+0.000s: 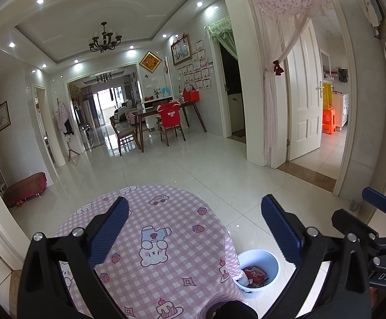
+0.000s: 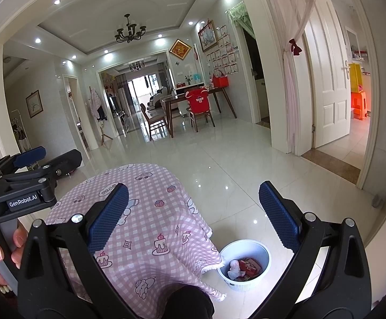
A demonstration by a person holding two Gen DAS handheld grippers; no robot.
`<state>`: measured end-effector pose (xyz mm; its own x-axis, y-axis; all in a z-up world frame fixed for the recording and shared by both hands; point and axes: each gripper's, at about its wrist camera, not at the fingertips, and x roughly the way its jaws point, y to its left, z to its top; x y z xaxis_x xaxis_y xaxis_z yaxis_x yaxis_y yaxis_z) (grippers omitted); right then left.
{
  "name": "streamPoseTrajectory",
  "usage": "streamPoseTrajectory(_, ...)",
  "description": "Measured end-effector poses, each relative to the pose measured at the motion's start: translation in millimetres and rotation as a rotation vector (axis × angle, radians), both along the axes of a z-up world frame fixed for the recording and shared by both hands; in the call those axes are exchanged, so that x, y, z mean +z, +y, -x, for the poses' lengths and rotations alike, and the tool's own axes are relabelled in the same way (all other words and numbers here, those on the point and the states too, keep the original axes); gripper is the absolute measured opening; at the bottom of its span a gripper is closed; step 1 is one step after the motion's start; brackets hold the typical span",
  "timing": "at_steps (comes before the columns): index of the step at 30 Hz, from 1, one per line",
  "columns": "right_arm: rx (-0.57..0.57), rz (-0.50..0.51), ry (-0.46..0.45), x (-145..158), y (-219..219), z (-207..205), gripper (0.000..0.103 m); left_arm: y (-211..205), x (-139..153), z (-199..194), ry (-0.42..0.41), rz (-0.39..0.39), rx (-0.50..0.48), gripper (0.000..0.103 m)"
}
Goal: Collect trash
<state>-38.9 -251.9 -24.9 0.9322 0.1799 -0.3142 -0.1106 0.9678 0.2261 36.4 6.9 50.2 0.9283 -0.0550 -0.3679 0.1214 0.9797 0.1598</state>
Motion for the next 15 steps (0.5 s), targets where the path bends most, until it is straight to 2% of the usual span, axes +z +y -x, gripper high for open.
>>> streamPoseTrajectory(15,0.002,-0.001,0.004,3.9,-3.3,-2.8,0.096,1.9,-1.4,-0.4,0.002,-0.002,0.001,0.098)
